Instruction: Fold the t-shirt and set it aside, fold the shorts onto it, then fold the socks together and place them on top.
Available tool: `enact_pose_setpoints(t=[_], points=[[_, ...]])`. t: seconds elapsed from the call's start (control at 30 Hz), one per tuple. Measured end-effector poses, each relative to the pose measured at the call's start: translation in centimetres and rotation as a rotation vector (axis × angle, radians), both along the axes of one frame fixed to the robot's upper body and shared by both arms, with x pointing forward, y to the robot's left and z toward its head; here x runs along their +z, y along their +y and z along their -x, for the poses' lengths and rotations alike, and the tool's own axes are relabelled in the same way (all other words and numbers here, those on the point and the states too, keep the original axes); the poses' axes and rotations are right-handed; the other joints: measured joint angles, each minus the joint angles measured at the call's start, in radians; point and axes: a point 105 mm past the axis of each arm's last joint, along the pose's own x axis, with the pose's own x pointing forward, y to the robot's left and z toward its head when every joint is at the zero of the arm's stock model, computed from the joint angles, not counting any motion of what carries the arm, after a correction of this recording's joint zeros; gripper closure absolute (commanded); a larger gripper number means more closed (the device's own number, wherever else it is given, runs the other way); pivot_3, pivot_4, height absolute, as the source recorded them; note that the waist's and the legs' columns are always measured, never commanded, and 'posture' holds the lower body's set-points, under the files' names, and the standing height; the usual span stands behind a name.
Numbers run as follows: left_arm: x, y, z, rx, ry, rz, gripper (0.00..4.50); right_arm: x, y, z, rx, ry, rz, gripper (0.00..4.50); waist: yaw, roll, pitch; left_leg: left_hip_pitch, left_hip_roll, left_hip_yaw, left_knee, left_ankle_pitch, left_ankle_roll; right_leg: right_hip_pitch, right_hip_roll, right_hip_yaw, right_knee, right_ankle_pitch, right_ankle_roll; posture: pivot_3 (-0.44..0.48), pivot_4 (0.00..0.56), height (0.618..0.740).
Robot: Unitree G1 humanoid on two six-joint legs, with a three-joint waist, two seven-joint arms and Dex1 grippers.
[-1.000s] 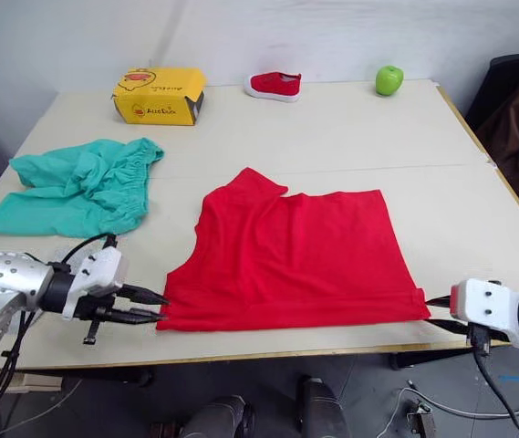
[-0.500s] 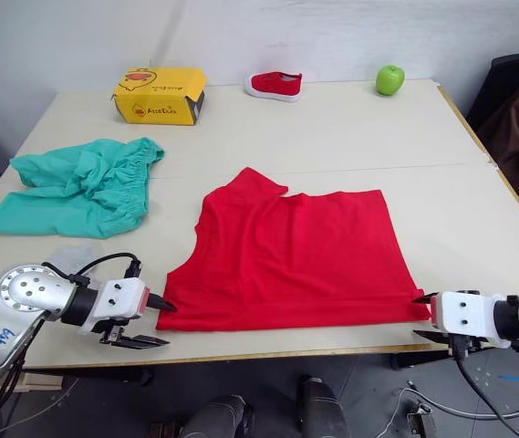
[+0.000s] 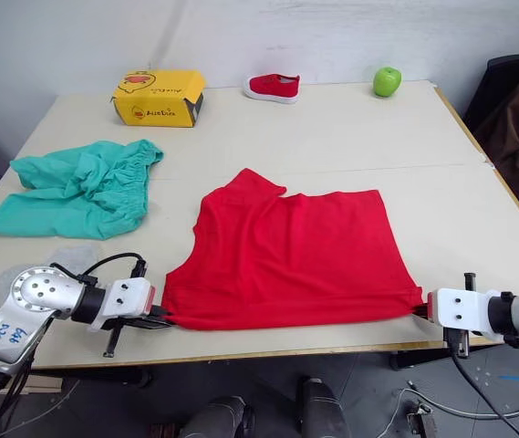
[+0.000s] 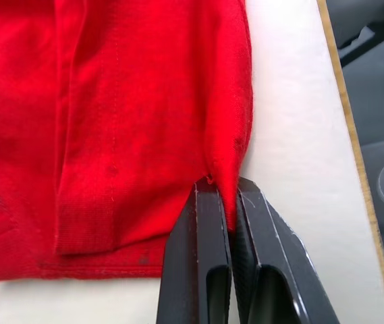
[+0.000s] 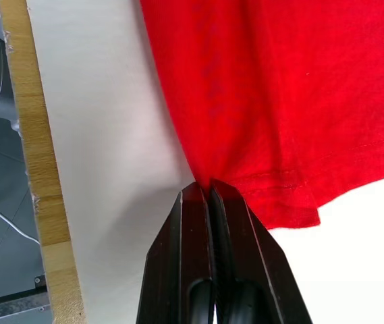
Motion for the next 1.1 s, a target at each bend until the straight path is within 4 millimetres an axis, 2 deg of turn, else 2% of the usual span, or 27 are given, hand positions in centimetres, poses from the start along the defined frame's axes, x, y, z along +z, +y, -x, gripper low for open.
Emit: enact_pose_setpoints(t=[0.07,0.13,0.3,0.73,1.07,1.1], points=[[-0.3,-0.1,1.6,-0.011,0.093,0.027,4.48,-0.1,0.1,1.1,0.027,0.053,-0.014,4.50,0.001,0.000,0.000,0.000,0.001,0.000,-0.001,0.000,0.000,-0.001,0.000,0.000,-0.001,0.000,-0.001,0.000,0.150,0.740],[-0.5,-0.1,2.3,-0.013,0.140,0.035,4.48,-0.1,0.2,1.9,0.046,0.087,-0.019,4.50,0.001,0.000,0.000,-0.002,0.001,0.000,-0.001,0.000,0.000,-0.001,0.001,-0.001,-0.002,0.000,-0.001,0.000,0.150,0.740],[-0.6,0.4,2.7,-0.012,0.128,0.011,4.48,-0.1,-0.1,3.8,0.067,0.185,-0.001,4.50,0.004,0.000,0.000,-0.001,0.001,0.000,-0.001,0.000,0.000,-0.001,0.000,-0.001,-0.002,-0.001,-0.001,0.000,0.150,0.740],[-0.8,0.5,3.0,-0.010,0.079,-0.010,4.48,-0.2,-0.4,3.7,0.041,0.176,0.018,4.50,0.003,0.000,0.000,-0.001,0.001,0.000,-0.001,0.000,0.000,0.000,0.000,0.000,-0.001,-0.001,-0.001,0.000,0.150,0.740],[-1.3,0.5,4.5,0.032,0.138,0.017,4.48,0.0,-0.9,4.0,0.029,0.179,0.010,4.50,0.003,0.000,0.000,-0.001,0.001,0.000,-0.001,-0.001,0.000,0.000,0.000,0.000,-0.001,-0.001,-0.001,0.000,0.150,0.740],[-1.3,0.4,4.6,0.036,0.147,0.017,4.25,0.0,-0.9,4.0,0.028,0.181,0.007,4.30,0.003,0.000,0.000,-0.001,0.001,0.000,-0.001,-0.001,0.000,0.000,0.000,0.000,-0.001,-0.001,-0.001,0.000,0.150,0.740]])
